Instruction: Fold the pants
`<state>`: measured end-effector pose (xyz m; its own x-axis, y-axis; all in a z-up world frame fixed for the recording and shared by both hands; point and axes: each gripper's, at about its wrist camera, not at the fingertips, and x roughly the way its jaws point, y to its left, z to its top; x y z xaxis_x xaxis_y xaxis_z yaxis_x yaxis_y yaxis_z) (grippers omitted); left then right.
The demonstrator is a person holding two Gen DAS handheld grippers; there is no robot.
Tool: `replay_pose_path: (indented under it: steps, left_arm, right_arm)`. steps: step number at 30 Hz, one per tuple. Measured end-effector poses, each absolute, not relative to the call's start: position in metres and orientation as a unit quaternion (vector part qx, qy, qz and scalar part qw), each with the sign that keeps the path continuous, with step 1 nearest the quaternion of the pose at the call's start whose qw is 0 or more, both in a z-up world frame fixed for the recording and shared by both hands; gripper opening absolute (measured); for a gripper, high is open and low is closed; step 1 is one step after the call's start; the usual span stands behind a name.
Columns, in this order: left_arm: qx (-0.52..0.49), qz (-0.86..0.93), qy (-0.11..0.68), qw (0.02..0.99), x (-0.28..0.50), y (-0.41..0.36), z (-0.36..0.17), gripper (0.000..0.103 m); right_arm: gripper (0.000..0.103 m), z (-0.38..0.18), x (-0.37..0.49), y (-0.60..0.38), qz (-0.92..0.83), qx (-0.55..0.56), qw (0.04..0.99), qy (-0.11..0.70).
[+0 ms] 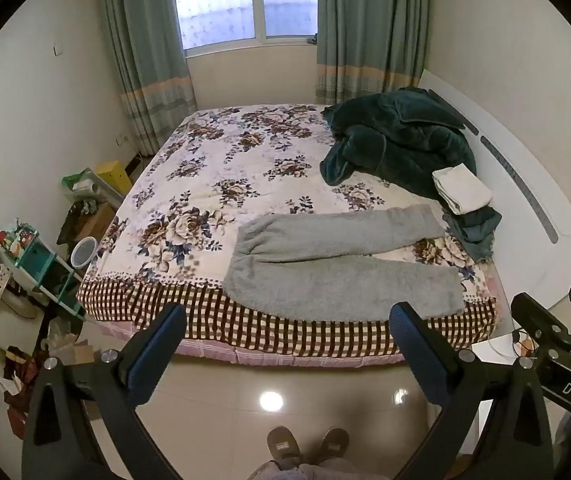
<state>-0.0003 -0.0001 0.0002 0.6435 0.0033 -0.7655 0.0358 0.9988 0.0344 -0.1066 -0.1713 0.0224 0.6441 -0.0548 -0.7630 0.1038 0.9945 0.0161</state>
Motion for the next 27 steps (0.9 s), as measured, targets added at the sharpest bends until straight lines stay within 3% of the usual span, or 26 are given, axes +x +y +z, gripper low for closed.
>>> replay_pose_path:
  steps: [27]
  left_arm:
    - [0.015, -0.012, 0.421, 0.907, 0.004, 0.001, 0.002, 0.103]
  right_arm:
    - [0.103, 0.040, -0.116, -0.163, -0.033, 0.023, 0.908, 0.418]
